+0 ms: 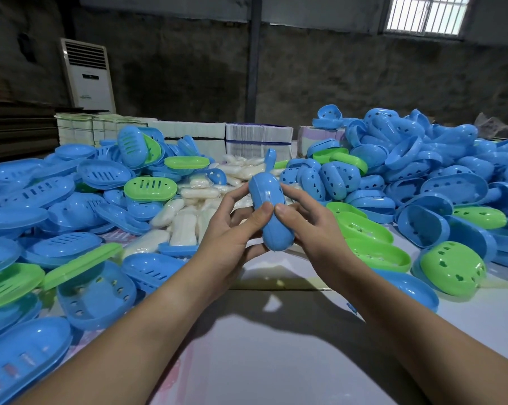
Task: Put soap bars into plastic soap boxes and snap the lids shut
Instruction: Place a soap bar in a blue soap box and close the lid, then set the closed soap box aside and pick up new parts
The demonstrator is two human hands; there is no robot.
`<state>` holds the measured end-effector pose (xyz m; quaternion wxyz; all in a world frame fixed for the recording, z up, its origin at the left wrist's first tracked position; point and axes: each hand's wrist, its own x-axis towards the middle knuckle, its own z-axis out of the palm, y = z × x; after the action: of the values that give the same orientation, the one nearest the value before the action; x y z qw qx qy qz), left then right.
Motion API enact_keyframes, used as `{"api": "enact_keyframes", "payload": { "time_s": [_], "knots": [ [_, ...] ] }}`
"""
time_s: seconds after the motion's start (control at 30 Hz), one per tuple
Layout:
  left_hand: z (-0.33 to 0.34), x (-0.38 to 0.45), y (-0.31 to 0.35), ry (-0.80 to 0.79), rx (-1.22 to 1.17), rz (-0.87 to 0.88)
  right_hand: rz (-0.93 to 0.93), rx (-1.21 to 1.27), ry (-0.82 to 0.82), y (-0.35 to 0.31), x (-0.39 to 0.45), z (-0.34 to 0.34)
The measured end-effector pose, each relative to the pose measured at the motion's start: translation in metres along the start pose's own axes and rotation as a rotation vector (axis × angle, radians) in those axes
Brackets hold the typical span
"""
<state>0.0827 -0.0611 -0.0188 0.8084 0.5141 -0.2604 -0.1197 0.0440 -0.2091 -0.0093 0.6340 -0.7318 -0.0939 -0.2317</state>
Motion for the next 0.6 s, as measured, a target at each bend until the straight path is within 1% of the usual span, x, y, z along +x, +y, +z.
{"api": "enact_keyframes", "payload": {
  "time_s": [0.2, 0.4, 0.6],
  "knots": [
    [0.000, 0.000, 0.002, 0.000, -0.028, 0.006, -0.007, 0.022, -0.071, -0.003, -0.001, -0.004],
    [-0.002, 0.001, 0.004, 0.003, -0.026, -0.011, -0.016, -0.004, -0.083, -0.006, -0.003, -0.004],
    [0.001, 0.000, 0.004, 0.038, -0.001, 0.018, 0.057, 0.042, -0.159, 0.002, 0.002, -0.013]
  ]
}}
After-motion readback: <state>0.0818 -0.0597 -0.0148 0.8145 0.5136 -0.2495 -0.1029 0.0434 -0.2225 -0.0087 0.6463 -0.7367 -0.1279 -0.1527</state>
